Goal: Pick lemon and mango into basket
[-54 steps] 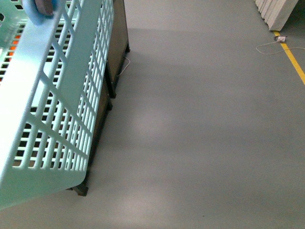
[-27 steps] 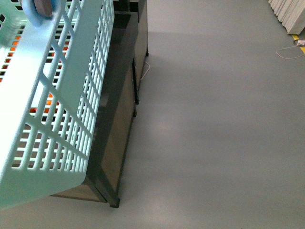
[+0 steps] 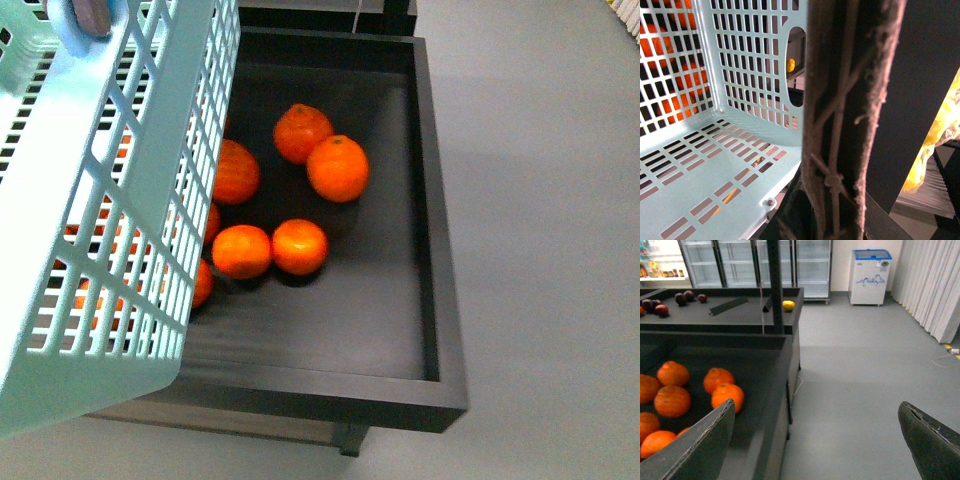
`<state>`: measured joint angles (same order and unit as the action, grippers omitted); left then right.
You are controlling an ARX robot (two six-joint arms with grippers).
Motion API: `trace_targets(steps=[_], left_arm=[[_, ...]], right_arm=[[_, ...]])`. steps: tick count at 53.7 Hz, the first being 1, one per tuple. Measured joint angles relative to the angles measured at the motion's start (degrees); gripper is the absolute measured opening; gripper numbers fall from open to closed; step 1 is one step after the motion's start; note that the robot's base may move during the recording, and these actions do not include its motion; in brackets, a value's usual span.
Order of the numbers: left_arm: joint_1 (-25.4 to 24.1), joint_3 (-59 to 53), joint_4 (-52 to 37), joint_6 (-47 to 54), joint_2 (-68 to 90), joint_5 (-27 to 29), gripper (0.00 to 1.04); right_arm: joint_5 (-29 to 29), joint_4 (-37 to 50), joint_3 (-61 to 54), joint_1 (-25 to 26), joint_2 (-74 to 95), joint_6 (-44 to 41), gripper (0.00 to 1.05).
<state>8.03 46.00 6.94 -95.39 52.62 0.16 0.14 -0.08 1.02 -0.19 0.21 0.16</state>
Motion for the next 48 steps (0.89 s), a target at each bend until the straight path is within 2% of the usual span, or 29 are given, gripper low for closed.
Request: trace_targets(steps=[48], left_arm=[[0.0,0.02,0.07,0.0,-0.13,0.02,0.07]], right_arm=[[0.02,0.02,0.0,0.0,-0.02,-0.02,0.96]])
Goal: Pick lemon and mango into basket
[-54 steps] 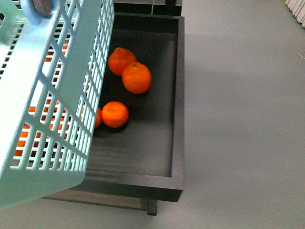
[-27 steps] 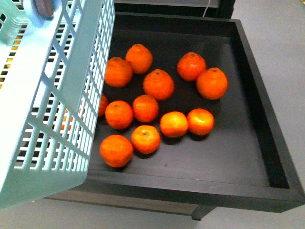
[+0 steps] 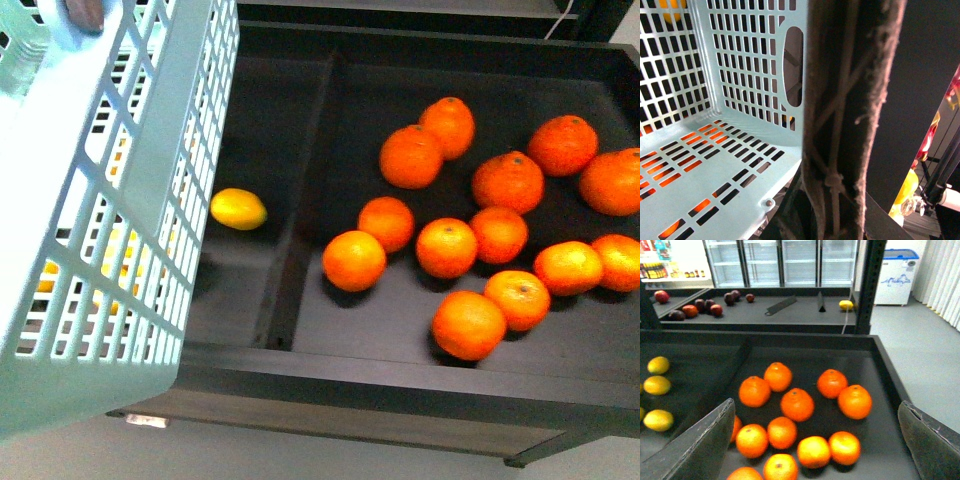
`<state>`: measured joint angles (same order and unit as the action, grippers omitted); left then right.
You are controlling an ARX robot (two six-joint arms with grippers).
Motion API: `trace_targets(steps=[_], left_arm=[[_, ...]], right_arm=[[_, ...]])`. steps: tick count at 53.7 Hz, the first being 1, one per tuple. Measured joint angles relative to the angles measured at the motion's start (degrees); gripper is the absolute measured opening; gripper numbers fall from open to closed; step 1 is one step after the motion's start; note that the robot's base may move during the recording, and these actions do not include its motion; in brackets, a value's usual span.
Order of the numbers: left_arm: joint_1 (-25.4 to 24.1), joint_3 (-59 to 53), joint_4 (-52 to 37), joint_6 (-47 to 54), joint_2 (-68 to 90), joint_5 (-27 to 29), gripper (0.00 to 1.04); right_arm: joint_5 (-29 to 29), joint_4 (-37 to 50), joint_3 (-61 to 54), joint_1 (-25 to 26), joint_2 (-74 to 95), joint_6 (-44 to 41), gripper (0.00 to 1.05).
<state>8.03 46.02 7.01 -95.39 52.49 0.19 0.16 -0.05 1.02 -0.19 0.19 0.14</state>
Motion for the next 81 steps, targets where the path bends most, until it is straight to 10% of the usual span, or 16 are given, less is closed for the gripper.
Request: trace_targets(steps=[81], left_arm=[[-0.07,0.02,0.0,0.0,0.11,-0.02,0.07]], right_arm=[[-0.02,-0.02,0.0,0.0,0.02,0.0,0.96]])
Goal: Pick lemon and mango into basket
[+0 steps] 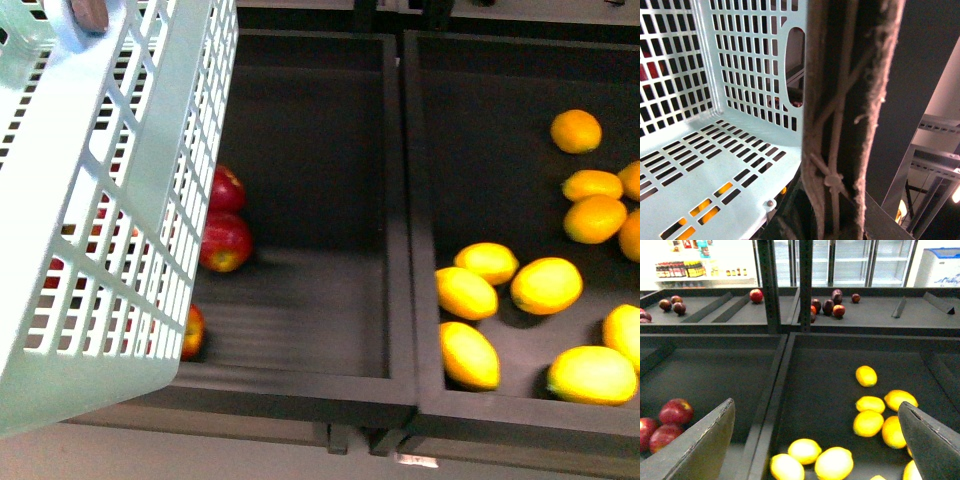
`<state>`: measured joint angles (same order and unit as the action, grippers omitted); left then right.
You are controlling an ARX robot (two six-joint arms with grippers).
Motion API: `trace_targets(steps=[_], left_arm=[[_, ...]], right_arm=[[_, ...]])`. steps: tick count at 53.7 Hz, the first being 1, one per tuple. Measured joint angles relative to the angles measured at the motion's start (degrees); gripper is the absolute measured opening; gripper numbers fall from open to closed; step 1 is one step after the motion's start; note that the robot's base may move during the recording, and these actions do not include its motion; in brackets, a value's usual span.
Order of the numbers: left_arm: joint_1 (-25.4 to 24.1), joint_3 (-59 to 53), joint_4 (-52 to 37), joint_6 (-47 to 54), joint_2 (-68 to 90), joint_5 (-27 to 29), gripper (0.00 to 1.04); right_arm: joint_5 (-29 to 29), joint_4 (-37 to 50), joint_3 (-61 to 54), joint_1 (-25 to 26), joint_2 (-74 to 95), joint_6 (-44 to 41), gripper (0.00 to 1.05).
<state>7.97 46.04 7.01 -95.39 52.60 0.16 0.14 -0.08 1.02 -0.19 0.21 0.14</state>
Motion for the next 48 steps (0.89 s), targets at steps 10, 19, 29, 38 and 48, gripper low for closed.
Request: trace_targets(steps=[10,19,29,38,48], left_arm=[[0.0,0.0,0.0,-0.02,0.0,0.0,0.07],[0.02,0.0,0.0,0.0,0.0,0.02,0.07],[-0.55,0.0,0.0,0.72,-0.11,1.84,0.07],[-0.55,4.76,10.71,12.55,2.95,-5.64,0.07],[2.34,9.29,10.08,35.91,11.89,-6.08,0.07]], right_arm=[[-0.02,0.0,0.0,0.0,-0.02,0.02,0.96],[-0.02,-0.02,0.0,0.02,-0.02,0.02,0.96],[-0.46,-0.02,0.0,0.11,0.0,0.0,0.96],[-0.37,-0.02,0.0,0.11,0.0,0.0,0.96],[-0.22,-0.02,0.0,0.11,0.0,0.0,0.96]])
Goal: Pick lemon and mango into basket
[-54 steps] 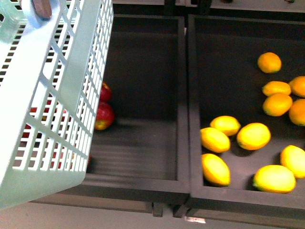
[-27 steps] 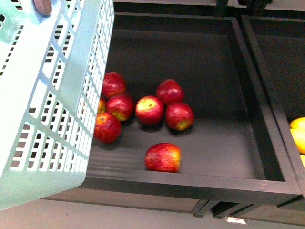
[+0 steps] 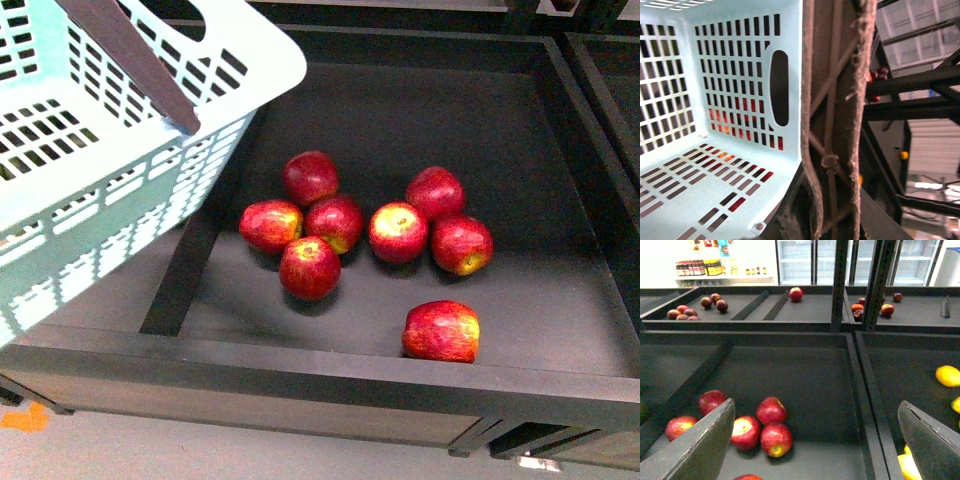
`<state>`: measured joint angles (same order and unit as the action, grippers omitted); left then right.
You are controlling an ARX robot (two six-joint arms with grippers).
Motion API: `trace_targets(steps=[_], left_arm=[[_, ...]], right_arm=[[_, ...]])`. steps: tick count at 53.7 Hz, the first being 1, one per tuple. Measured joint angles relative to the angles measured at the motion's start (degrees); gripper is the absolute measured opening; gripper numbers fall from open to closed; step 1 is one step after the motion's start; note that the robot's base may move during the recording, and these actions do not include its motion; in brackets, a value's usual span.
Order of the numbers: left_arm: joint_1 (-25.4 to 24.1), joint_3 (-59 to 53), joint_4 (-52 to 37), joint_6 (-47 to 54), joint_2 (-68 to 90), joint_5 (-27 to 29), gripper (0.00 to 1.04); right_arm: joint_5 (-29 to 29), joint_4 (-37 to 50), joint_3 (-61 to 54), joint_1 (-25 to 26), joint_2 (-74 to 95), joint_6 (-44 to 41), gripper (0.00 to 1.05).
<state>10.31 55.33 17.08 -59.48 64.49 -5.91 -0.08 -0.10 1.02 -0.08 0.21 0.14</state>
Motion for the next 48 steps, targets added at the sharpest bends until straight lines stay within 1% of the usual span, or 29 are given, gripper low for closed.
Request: trace_targets(steps=[5,10,14,18,27,39,48], left_arm=[[2.8,6.32,-2.75,3.43,8.85,1.25,0.07],[7.89,15.74,-1.46,5.66,17.97,0.74,0.07],[11.91,23.04,-0.33,6.03,24.87,-0.63,0.07],[14.56,27.63,0.72,5.2,29.24,-2.08,0.07],[20.61,37.38,5.77,3.91,37.92,-7.58,0.07],[25.18,41.51,6.6,3.48,39.34,-10.47,0.07],[25.16,41.83,6.56,3.48,39.32,-9.92,0.07]], right_arm=[[0.09,0.0,0.0,0.0,0.0,0.02,0.96],[0.04,0.0,0.0,0.0,0.0,0.02,0.96],[0.07,0.0,0.0,0.0,0.0,0.02,0.96],[0.09,0.0,0.0,0.0,0.0,0.02,0.96],[0.07,0.0,0.0,0.0,0.0,0.02,0.96],[0.07,0.0,0.0,0.0,0.0,0.02,0.96],[0.07,0.0,0.0,0.0,0.0,0.02,0.96]])
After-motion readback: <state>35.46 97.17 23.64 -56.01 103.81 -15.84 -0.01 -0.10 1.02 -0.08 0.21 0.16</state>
